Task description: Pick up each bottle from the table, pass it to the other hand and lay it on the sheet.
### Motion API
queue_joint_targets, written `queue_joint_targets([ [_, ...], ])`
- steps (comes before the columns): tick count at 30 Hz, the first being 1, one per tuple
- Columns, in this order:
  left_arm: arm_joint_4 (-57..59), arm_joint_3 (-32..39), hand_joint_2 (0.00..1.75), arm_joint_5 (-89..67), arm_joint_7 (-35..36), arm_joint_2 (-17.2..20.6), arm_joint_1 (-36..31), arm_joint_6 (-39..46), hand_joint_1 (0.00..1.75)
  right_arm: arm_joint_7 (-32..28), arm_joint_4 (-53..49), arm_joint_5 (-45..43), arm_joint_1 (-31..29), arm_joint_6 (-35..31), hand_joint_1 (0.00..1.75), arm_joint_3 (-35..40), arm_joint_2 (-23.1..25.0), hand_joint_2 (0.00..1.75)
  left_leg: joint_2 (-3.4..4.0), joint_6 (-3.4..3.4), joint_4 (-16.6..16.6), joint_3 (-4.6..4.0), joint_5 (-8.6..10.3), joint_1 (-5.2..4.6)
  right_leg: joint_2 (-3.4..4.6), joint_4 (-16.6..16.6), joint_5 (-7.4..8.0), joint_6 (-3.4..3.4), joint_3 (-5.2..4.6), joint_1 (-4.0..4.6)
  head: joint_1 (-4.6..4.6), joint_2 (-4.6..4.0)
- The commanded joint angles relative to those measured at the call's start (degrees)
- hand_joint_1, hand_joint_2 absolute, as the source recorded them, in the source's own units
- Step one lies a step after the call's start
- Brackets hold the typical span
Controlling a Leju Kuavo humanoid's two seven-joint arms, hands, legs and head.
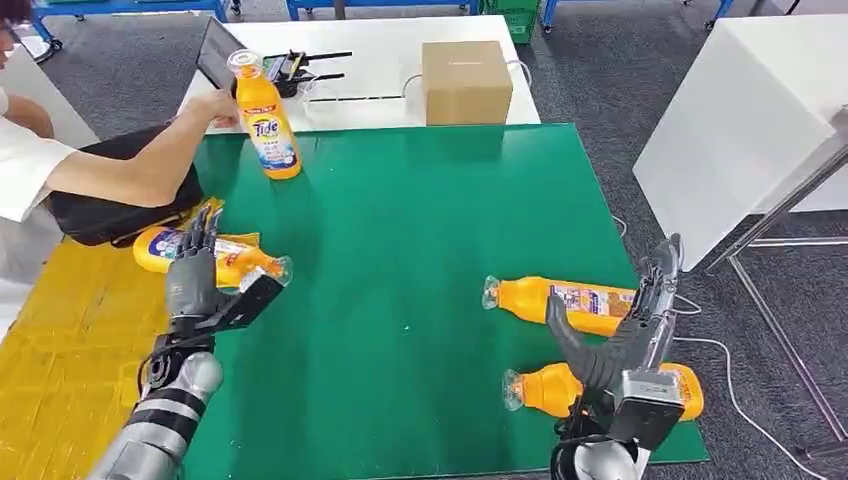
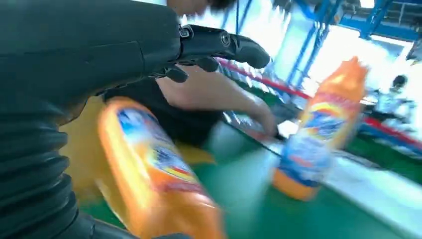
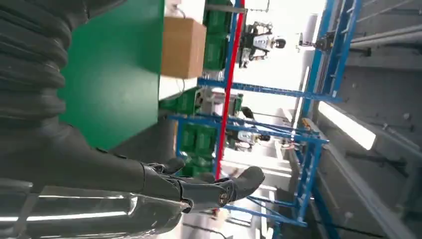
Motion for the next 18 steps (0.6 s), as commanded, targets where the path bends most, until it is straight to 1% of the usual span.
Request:
queue_joint_targets([
  [1, -34.6, -5.9, 1.75, 16.0, -5.1, 0.8, 12.9, -9.4, 0.00, 0.1, -2.6, 6.0, 3.0, -5.5, 0.00, -2.6, -0.5, 1.75, -0.02, 0.01, 0.0, 0.15, -0.16, 0.06, -0.04, 0.0, -0.12, 0.08, 0.16, 0.06, 0.00, 0.00],
  [2, -35.5, -5.2, 1.75, 16.9, -5.2, 1.0, 13.2, -10.0, 0.00, 0.0, -3.1, 6.2, 3.2, -5.7, 0.00, -2.8, -0.5, 1.75, 0.03, -0.01, 0.0, 0.01, -0.11, 0.04, 0.01, 0.0, -0.07, 0.05, 0.00, 0.04, -0.02, 0.00],
  [3, -36.5, -3.9, 1.75, 19.9, -6.3, 1.2, 13.5, -11.3, 0.00, 0.3, -3.4, 7.0, 3.4, -5.8, 0.00, -2.9, -0.6, 1.75, 0.01, -0.02, 0.0, 0.12, -0.17, 0.07, -0.02, 0.0, -0.12, 0.06, 0.12, 0.07, 0.00, 0.00],
  [4, -36.6, -3.5, 1.75, 20.3, -6.5, 1.3, 13.6, -11.6, 0.00, 0.4, -3.4, 7.1, 3.5, -5.8, 0.00, -2.9, -0.6, 1.75, -0.02, -0.02, 0.0, 0.19, -0.20, 0.08, -0.05, 0.0, -0.15, 0.07, 0.20, 0.08, 0.00, 0.00],
  [6, -36.7, -1.4, 1.75, 19.6, -7.4, 0.8, 13.8, -11.5, 0.00, 0.9, -3.4, 7.8, 3.5, -6.1, 0.00, -3.3, -0.5, 1.75, 0.03, -0.02, 0.0, 0.01, -0.09, 0.02, 0.01, 0.0, -0.03, 0.03, -0.01, 0.02, 0.00, 0.00],
  [13, -36.1, -1.1, 1.75, 19.6, -7.5, 0.6, 13.6, -11.5, 0.00, 1.0, -3.3, 7.9, 3.4, -6.1, 0.00, -3.4, -0.4, 1.75, -0.01, -0.02, 0.0, -0.02, -0.06, 0.03, -0.03, -0.1, -0.01, 0.03, 0.07, 0.03, -0.02, 0.00],
  [15, -36.5, -0.4, 1.75, 22.1, -8.1, 0.2, 13.8, -12.4, 0.00, 1.0, -3.3, 8.4, 3.4, -6.4, 0.00, -3.4, -0.6, 1.75, -0.03, -0.02, -0.1, 0.01, -0.05, 0.02, -0.05, -0.1, -0.02, 0.03, 0.10, 0.02, 0.00, 0.00],
  [16, -37.4, 0.1, 1.75, 25.3, -9.2, -0.1, 14.3, -14.4, 0.00, 1.8, -3.2, 10.2, 3.4, -6.5, 0.00, -3.5, -1.1, 1.75, -0.03, -0.02, -0.1, 0.07, -0.07, 0.04, -0.06, -0.1, -0.03, 0.04, 0.16, 0.04, -0.02, 0.00],
  [18, -39.4, 1.5, 1.75, 33.2, -10.8, -0.8, 15.8, -20.4, 0.00, 6.7, -1.7, 19.3, 3.1, -5.2, 0.00, -3.2, -3.2, 1.75, -0.01, -0.02, -0.1, 0.08, -0.08, 0.04, -0.04, -0.1, -0.04, 0.05, 0.16, 0.04, 0.00, 0.00],
])
